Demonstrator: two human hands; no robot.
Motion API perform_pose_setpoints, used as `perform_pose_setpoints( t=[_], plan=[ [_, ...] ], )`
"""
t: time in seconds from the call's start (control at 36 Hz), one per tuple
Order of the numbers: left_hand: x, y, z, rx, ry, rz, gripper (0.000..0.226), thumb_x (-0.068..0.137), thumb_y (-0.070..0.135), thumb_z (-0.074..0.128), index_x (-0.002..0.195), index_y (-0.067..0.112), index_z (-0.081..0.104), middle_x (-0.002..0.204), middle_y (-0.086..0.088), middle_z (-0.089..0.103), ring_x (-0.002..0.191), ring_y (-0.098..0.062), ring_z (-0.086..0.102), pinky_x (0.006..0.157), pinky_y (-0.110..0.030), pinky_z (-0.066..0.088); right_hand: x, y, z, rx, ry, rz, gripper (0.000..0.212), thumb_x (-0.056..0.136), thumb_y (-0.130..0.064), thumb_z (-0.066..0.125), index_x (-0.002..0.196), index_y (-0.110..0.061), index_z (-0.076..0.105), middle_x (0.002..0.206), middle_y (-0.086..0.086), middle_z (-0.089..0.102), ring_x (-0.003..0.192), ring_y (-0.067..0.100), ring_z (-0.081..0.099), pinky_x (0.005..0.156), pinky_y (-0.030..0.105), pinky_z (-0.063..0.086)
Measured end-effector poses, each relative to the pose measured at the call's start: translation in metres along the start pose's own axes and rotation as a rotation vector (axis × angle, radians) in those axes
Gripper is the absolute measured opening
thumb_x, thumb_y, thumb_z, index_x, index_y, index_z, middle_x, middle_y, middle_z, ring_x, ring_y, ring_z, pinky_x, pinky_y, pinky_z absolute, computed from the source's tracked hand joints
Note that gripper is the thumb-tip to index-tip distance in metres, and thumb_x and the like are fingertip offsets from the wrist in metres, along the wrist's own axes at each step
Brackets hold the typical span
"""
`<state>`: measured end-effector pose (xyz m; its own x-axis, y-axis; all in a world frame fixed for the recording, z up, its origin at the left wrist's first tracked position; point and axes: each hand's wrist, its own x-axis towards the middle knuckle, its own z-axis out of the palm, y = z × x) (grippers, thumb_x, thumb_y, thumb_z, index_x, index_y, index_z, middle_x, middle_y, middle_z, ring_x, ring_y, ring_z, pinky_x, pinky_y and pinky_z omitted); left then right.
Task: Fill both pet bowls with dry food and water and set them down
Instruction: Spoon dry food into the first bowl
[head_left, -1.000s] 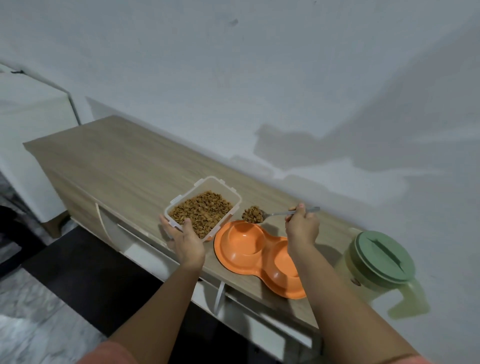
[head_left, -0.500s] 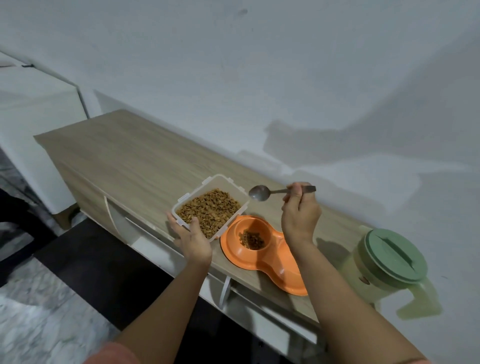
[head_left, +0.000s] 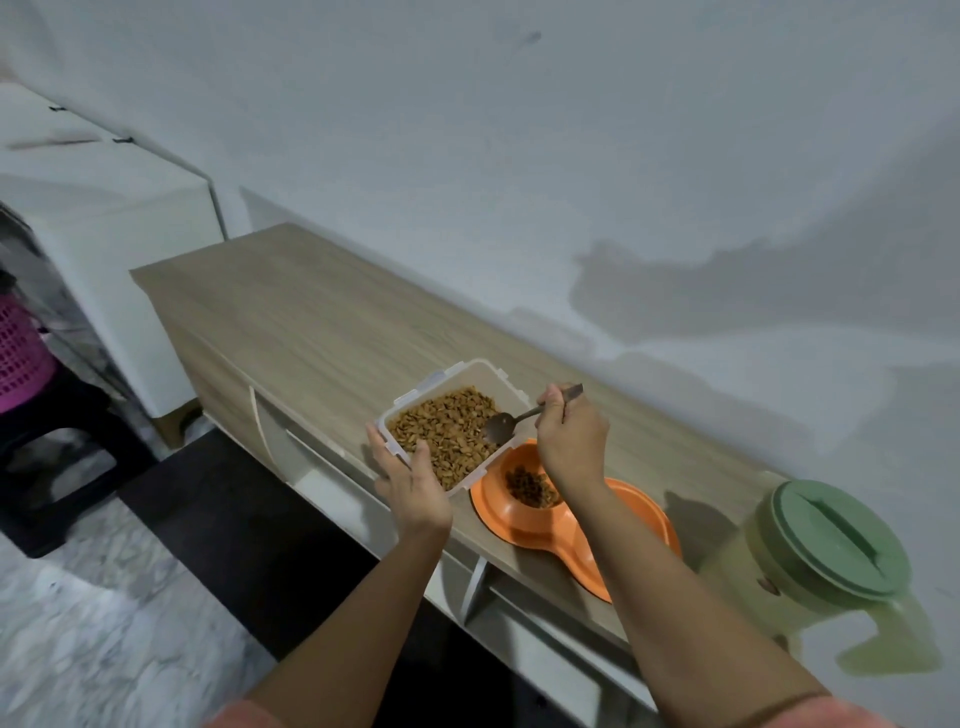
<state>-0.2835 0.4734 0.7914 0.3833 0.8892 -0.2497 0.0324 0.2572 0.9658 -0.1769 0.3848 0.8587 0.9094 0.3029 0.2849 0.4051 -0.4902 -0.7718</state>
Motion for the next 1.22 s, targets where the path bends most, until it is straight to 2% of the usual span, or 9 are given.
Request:
perform_pose_setpoints(
  t=[0.08,0.22,0.33,0.5,0.61,0.69,0.92,1.08,1.22],
  plan=[
    [-0.002,-0.003,-0.002,-0.040,-0.005,-0.034,0.062,0.096,0.043,0.044,0.143,0.059,0.006,0.152,-0.019,0.022,0.128,-0.040,0.044,0.108,-0.058,0.036,0.000,-0.001,-0.001,0.061,-0.008,0.130,0.036,0.101,-0.023,0.037,0.084,-0.008,0.065,0.080,0.014,0.069,0.077,0.027,0.063,0.076,0.041,0.051],
    [-0.003,-0.009,-0.001,-0.081,-0.082,-0.025,0.070,0.076,0.056,0.047,0.133,0.068,0.009,0.153,-0.010,0.033,0.142,-0.029,0.031,0.113,-0.055,0.030,-0.009,0.001,0.011,0.201,-0.073,0.373,0.045,0.099,-0.029,0.040,0.064,-0.012,0.063,0.068,0.013,0.068,0.068,0.030,0.066,0.075,0.048,0.055],
    [-0.002,-0.010,0.001,-0.051,-0.090,-0.020,0.069,0.070,0.062,0.045,0.128,0.071,0.009,0.153,-0.010,0.031,0.141,-0.031,0.031,0.111,-0.056,0.033,-0.014,0.002,0.010,0.311,-0.084,0.475,0.048,0.100,-0.028,0.041,0.065,-0.005,0.064,0.055,0.006,0.061,0.049,0.017,0.056,0.058,0.031,0.049],
    [-0.002,-0.006,0.002,-0.033,-0.097,0.031,0.070,0.072,0.062,0.044,0.131,0.069,0.007,0.155,-0.007,0.025,0.142,-0.030,0.029,0.111,-0.056,0.034,-0.014,0.001,0.006,0.448,-0.064,0.560,0.046,0.100,-0.025,0.042,0.061,-0.010,0.060,0.057,0.009,0.061,0.050,0.018,0.053,0.055,0.031,0.044],
    [-0.003,-0.007,0.004,-0.062,-0.085,0.011,0.066,0.093,0.044,0.045,0.145,0.055,0.007,0.155,-0.010,0.022,0.141,-0.030,0.029,0.113,-0.054,0.031,-0.013,0.000,0.003,0.530,0.003,0.624,0.039,0.101,-0.023,0.041,0.070,-0.008,0.059,0.058,0.007,0.059,0.048,0.015,0.051,0.048,0.025,0.042],
    [-0.001,-0.007,0.004,-0.067,-0.063,-0.001,0.068,0.085,0.050,0.043,0.142,0.059,0.006,0.155,-0.011,0.025,0.140,-0.032,0.031,0.112,-0.055,0.032,-0.012,-0.001,0.002,0.613,0.024,0.678,0.033,0.101,-0.023,0.041,0.078,-0.009,0.060,0.060,0.005,0.058,0.047,0.013,0.050,0.042,0.021,0.039],
    [0.006,-0.015,0.002,-0.099,-0.033,-0.031,0.069,0.081,0.051,0.042,0.141,0.058,0.007,0.156,-0.008,0.027,0.142,-0.031,0.030,0.113,-0.055,0.031,-0.003,-0.003,0.000,0.685,0.070,0.713,0.034,0.101,-0.023,0.040,0.075,-0.011,0.057,0.059,0.005,0.057,0.045,0.012,0.046,0.040,0.019,0.037],
    [0.012,-0.017,0.004,-0.052,0.013,-0.032,0.060,0.097,0.041,0.040,0.147,0.050,0.007,0.158,-0.012,0.022,0.142,-0.033,0.029,0.112,-0.052,0.031,0.004,0.001,-0.010,0.724,0.118,0.719,0.034,0.102,-0.020,0.038,0.075,-0.009,0.057,0.061,0.007,0.056,0.046,0.013,0.045,0.035,0.017,0.035],
    [0.019,-0.018,0.007,-0.070,0.049,-0.044,0.060,0.098,0.042,0.040,0.147,0.050,0.007,0.159,-0.009,0.020,0.141,-0.033,0.031,0.112,-0.052,0.031,0.010,0.012,-0.024,0.712,0.169,0.712,0.034,0.101,-0.020,0.038,0.075,-0.010,0.056,0.061,0.007,0.056,0.045,0.014,0.045,0.035,0.018,0.035]
  ],
)
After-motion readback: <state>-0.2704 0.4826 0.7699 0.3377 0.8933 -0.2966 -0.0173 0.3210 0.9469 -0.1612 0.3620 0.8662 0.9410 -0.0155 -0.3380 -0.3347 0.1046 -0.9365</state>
